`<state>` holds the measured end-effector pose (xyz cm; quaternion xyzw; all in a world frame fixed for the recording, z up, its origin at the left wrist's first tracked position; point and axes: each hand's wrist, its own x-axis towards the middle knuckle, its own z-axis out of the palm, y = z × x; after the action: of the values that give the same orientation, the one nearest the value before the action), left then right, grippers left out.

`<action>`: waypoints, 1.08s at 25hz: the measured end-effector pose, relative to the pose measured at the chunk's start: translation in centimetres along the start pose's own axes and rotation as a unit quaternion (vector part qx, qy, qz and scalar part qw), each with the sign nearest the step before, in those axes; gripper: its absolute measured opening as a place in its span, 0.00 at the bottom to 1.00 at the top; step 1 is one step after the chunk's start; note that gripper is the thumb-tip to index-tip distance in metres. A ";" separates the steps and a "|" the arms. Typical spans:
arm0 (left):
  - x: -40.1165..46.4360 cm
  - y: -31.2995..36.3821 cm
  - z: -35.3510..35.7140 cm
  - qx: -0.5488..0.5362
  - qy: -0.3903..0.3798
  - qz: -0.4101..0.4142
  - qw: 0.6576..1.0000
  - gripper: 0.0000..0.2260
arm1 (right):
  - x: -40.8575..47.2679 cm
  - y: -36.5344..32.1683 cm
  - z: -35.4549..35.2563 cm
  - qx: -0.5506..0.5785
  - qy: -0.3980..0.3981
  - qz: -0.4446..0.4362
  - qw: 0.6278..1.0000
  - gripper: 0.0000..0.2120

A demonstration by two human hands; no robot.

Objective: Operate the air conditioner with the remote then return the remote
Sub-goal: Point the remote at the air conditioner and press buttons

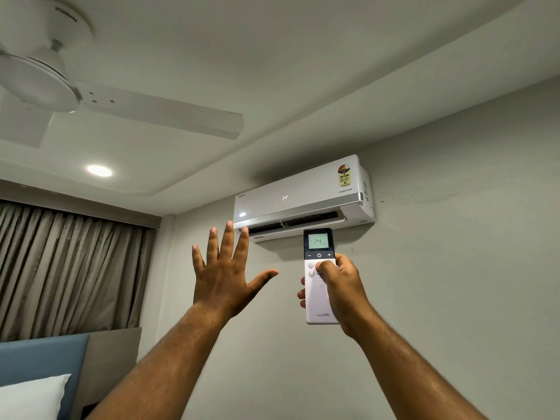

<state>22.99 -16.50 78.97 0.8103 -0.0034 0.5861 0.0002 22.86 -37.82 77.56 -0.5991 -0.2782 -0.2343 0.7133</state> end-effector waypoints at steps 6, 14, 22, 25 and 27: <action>-0.3 -0.3 0.4 -0.004 -0.002 0.001 1.000 0.44 | 0.2 0.5 0.2 0.000 0.000 0.006 1.000 0.12; -0.1 -0.9 0.8 -0.014 0.002 0.002 1.000 0.44 | 0.3 0.9 0.5 -0.013 -0.003 0.012 1.000 0.12; -0.3 -1.7 1.5 -0.010 -0.001 -0.001 1.000 0.45 | 0.4 1.3 1.2 -0.015 0.005 0.015 1.000 0.11; -0.1 -2.1 1.6 -0.007 -0.001 -0.002 1.000 0.45 | 0.4 1.4 1.5 -0.021 0.006 0.018 1.000 0.11; 0.0 -2.4 1.7 -0.004 -0.002 -0.004 1.000 0.45 | 0.5 1.5 1.7 -0.022 0.006 0.018 1.000 0.10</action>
<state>24.63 -14.13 78.39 0.8116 -0.0022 0.5843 0.0057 23.99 -35.89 77.04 -0.6180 -0.2578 -0.2317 0.7056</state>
